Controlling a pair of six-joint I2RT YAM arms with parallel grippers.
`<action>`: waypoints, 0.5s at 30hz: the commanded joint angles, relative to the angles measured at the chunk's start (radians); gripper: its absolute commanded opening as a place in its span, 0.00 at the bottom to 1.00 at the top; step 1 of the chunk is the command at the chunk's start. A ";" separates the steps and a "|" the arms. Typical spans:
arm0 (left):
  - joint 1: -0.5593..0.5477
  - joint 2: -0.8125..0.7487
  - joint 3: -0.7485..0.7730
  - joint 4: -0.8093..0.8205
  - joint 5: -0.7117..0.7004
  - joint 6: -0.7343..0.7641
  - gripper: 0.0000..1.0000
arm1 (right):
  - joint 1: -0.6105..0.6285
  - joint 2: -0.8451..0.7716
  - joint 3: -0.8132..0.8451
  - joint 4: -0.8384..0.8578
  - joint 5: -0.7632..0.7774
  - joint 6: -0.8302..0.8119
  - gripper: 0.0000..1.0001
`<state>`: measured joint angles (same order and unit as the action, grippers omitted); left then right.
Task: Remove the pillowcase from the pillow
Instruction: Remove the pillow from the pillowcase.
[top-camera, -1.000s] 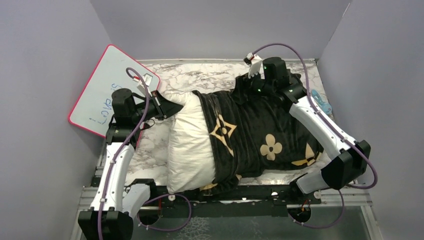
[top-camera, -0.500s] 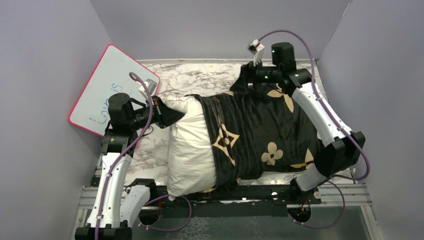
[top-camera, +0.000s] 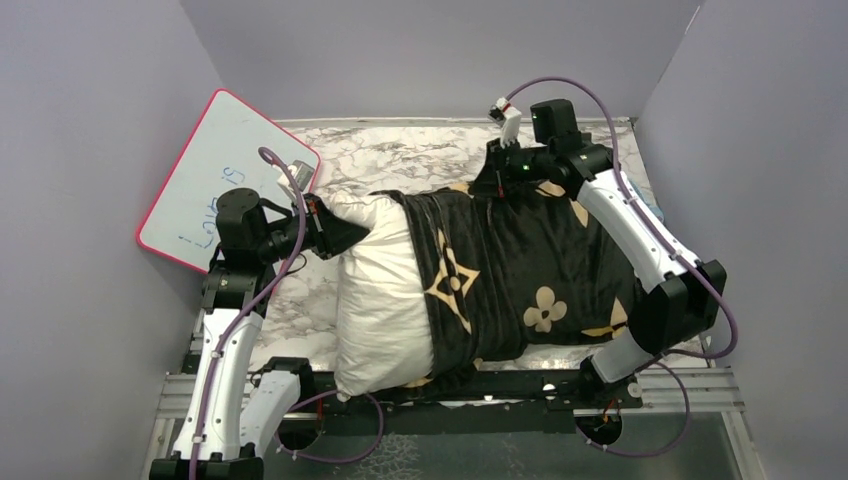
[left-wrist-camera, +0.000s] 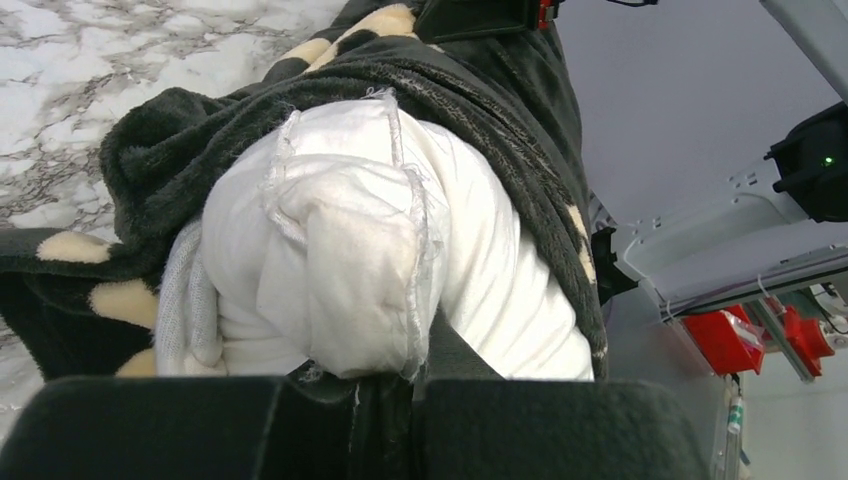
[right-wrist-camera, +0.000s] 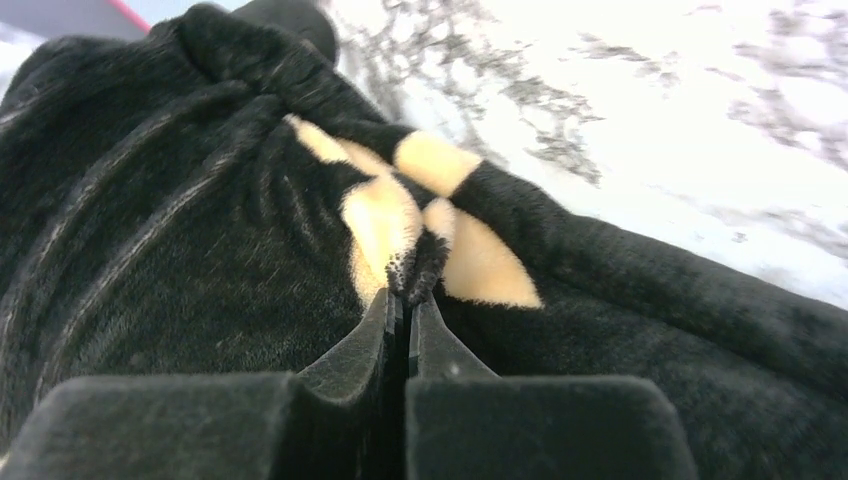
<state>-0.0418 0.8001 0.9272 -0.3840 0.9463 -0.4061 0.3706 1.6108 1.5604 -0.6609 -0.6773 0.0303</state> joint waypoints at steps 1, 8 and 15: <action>-0.003 -0.058 0.063 0.059 -0.058 0.023 0.00 | -0.004 -0.116 0.003 0.077 0.431 0.063 0.01; -0.002 -0.079 0.118 -0.120 -0.403 0.080 0.00 | -0.134 -0.160 0.010 0.065 0.867 0.094 0.01; -0.003 -0.079 0.133 -0.212 -0.581 0.083 0.00 | -0.160 -0.183 0.018 0.042 0.796 0.113 0.01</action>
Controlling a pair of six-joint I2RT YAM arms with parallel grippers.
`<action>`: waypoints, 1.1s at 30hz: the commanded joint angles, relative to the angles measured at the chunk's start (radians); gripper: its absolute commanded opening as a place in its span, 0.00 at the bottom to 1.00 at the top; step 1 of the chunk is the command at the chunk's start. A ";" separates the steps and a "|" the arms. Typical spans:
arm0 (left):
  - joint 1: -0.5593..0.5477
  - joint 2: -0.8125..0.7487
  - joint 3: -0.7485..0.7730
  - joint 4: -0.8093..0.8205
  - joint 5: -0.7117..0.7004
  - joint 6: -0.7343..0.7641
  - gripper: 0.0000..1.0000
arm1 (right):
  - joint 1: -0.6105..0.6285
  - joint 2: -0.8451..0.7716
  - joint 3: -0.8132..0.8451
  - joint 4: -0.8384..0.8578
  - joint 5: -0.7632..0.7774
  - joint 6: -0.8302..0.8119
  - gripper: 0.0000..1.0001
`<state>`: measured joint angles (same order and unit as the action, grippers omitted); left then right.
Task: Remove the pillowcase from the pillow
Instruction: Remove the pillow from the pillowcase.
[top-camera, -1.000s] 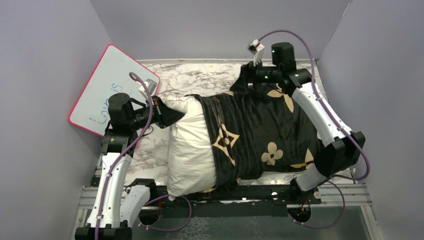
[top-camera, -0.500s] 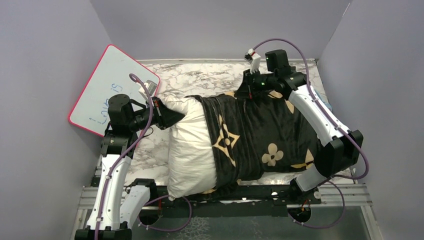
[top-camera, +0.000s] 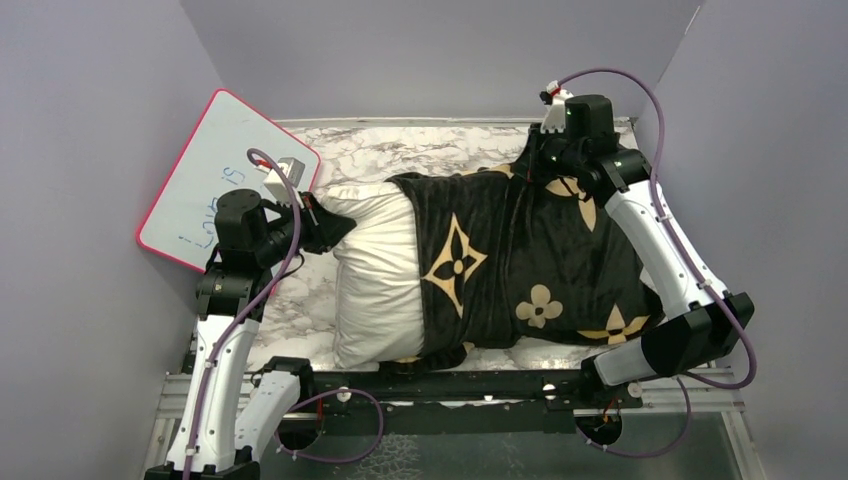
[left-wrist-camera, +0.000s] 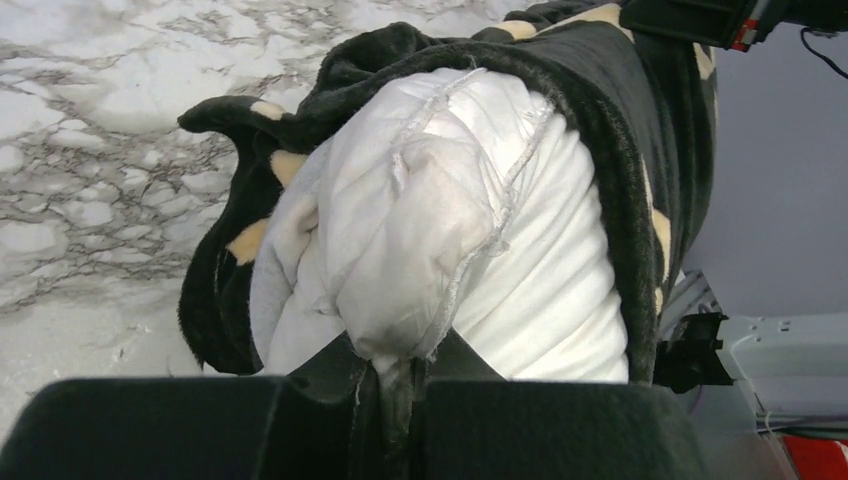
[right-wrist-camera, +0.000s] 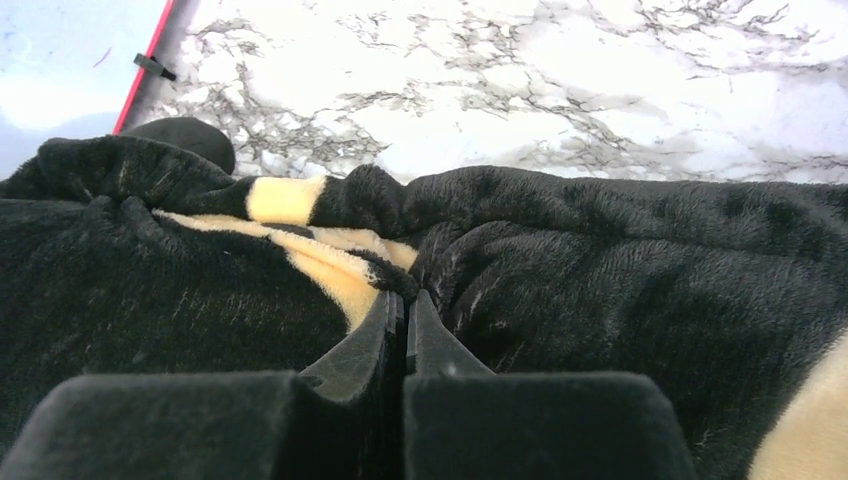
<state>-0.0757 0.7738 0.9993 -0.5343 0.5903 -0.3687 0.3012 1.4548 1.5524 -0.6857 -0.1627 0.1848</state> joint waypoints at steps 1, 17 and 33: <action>0.032 -0.050 0.060 -0.063 -0.223 0.044 0.00 | -0.091 -0.031 0.029 0.063 0.251 -0.038 0.01; 0.031 -0.024 0.018 0.094 0.157 0.035 0.00 | 0.022 0.144 0.161 0.052 -0.551 -0.106 0.83; 0.031 -0.021 0.004 0.107 0.127 0.026 0.00 | 0.194 0.427 0.322 -0.143 -0.620 -0.268 0.44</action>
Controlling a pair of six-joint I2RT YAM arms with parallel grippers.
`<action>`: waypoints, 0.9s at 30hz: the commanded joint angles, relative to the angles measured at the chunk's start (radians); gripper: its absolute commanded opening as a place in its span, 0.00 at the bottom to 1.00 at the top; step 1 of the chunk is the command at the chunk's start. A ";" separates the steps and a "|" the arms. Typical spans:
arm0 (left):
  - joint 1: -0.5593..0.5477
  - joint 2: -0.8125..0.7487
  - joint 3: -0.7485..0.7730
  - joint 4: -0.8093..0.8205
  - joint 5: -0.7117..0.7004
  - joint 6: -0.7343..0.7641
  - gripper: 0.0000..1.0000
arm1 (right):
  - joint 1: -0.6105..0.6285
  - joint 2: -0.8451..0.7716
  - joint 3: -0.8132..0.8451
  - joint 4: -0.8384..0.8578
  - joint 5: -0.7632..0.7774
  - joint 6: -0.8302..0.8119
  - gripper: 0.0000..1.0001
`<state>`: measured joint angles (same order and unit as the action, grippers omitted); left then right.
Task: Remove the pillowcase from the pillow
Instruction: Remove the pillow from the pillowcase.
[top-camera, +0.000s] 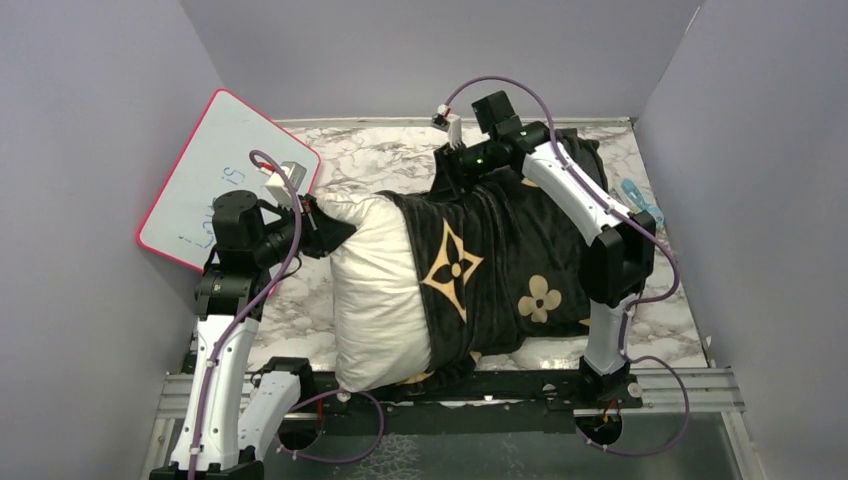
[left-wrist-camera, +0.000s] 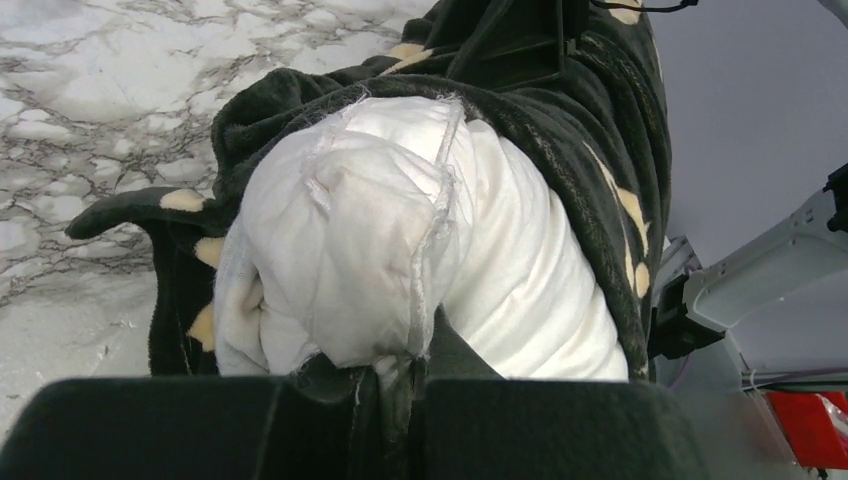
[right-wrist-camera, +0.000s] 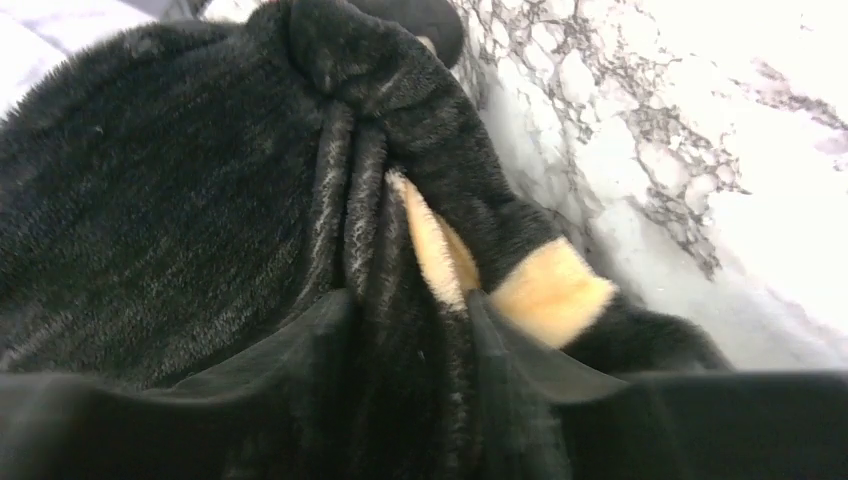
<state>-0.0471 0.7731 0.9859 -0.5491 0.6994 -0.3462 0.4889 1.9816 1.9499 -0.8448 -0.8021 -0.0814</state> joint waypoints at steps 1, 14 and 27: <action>0.003 -0.019 0.018 0.116 0.002 0.002 0.00 | -0.002 -0.121 -0.084 0.034 0.054 0.004 0.29; 0.003 0.002 0.096 -0.165 -0.516 0.027 0.00 | -0.265 -0.354 -0.218 0.192 0.751 0.122 0.01; 0.003 0.046 0.117 -0.181 -0.538 0.019 0.00 | -0.277 -0.428 -0.270 0.182 0.688 0.166 0.01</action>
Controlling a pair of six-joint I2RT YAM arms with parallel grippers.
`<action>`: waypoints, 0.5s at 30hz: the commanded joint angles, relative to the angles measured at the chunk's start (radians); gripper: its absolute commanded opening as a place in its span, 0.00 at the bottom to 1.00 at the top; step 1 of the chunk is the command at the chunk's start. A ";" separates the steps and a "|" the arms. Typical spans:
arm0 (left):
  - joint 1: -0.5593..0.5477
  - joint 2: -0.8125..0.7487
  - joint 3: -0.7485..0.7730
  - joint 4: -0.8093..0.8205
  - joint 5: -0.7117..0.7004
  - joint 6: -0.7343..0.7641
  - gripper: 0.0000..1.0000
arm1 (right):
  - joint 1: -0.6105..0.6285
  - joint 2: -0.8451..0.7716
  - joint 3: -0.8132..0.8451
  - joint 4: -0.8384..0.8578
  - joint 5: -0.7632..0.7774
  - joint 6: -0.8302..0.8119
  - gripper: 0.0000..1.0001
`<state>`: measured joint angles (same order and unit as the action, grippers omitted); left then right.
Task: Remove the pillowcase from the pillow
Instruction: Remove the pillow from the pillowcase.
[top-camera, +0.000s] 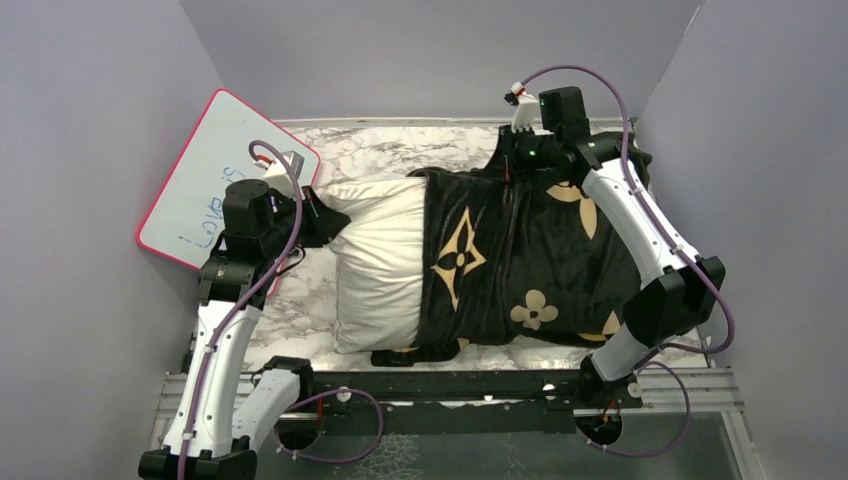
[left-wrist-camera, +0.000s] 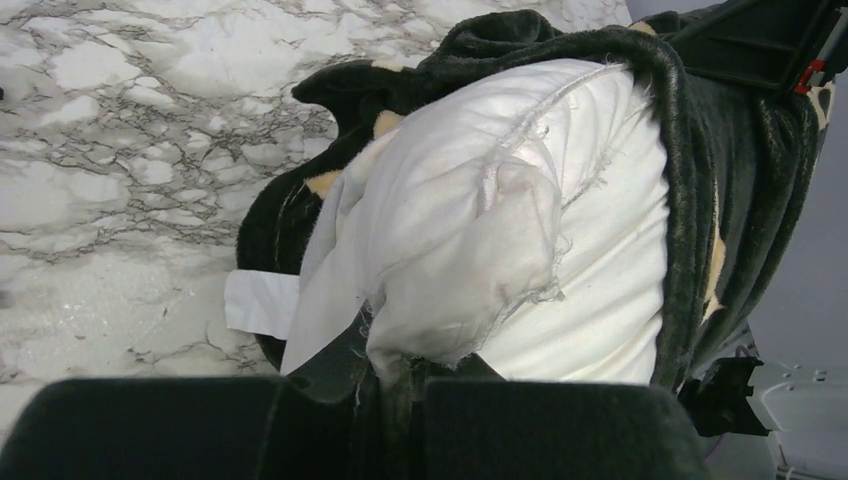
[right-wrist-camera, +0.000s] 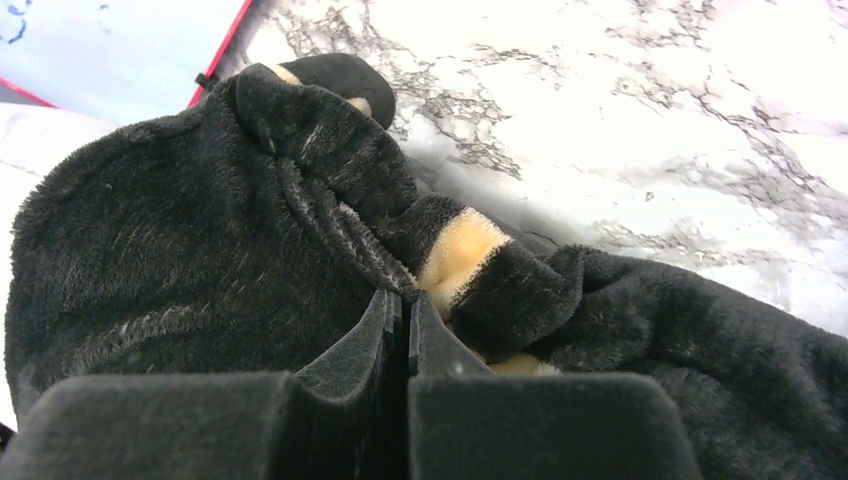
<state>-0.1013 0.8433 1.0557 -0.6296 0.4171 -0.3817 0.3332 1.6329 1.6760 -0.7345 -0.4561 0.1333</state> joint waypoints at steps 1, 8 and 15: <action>0.057 -0.021 0.050 -0.102 -0.262 0.053 0.00 | -0.123 -0.078 0.005 0.069 0.398 -0.039 0.01; 0.057 0.015 0.080 -0.168 -0.370 0.067 0.00 | -0.182 -0.081 0.014 0.053 0.595 0.034 0.01; 0.058 0.059 0.109 -0.187 -0.404 0.107 0.00 | -0.250 -0.059 -0.017 0.058 0.244 0.069 0.02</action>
<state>-0.1043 0.9119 1.1236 -0.6899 0.3279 -0.3805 0.2501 1.6081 1.6558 -0.7563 -0.3458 0.2581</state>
